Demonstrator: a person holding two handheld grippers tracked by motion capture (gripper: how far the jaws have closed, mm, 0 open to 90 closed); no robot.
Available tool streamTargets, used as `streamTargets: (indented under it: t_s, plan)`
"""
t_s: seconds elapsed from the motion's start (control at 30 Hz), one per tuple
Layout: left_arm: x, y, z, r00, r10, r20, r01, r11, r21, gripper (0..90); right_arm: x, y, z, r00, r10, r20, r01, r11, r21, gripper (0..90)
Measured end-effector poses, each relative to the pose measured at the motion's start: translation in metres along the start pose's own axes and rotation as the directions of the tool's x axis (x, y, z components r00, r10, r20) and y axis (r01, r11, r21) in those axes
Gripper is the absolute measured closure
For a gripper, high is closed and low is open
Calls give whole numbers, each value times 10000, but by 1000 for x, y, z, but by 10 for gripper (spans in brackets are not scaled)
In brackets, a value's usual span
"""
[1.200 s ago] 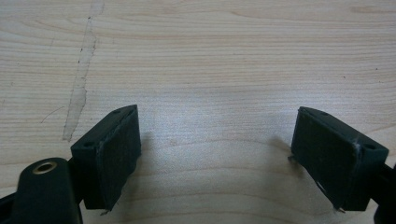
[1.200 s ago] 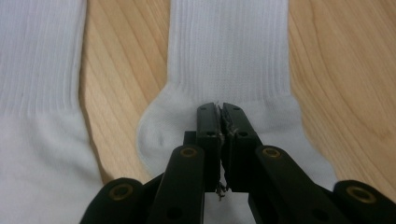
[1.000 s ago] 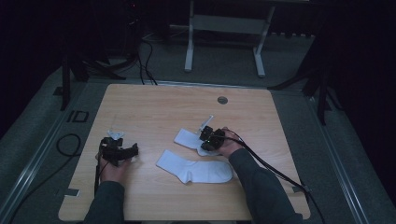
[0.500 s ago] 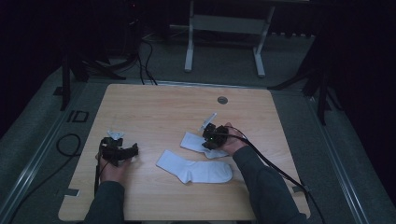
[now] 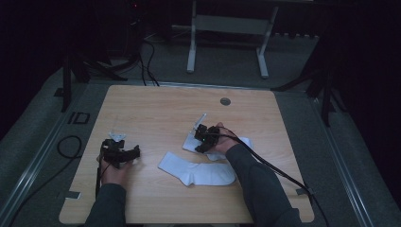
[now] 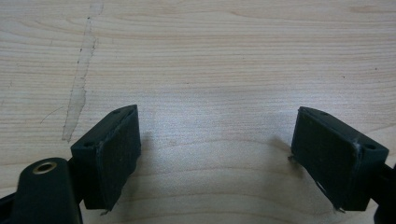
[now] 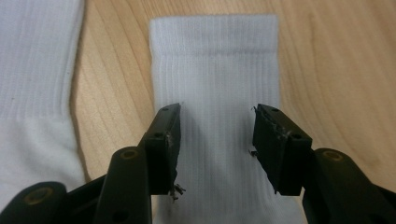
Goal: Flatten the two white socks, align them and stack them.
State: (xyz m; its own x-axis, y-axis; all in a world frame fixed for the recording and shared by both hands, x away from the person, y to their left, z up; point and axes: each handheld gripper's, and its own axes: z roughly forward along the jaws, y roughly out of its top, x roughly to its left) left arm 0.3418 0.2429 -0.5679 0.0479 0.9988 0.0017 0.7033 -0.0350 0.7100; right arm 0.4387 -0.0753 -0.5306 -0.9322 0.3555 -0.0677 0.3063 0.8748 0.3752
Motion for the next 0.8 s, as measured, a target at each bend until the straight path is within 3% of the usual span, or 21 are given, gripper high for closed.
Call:
streamTargets:
  t_s: [0.03,0.1,0.3,0.57,0.8]
  plan:
    - [0,0,0,10000,5,-2,-5,10000,1,160,-3,0,1,9994,260,-224,-260,9997,-2,520]
    - [0,0,0,10000,-1,-2,1,10000,-1,159,-4,0,1,9987,351,-368,-351,9994,17,547]
    - [0,0,0,10000,3,0,-3,10000,2,159,-3,0,0,9985,459,-300,-460,9989,-17,802]
    - [0,0,0,10000,0,-1,0,10000,1,159,-7,-3,-4,9971,752,-84,-753,9970,-173,829]
    - [0,0,0,10000,1,-1,-1,10000,2,159,-9,-8,-29,9906,1355,-177,-1365,9875,-793,828]
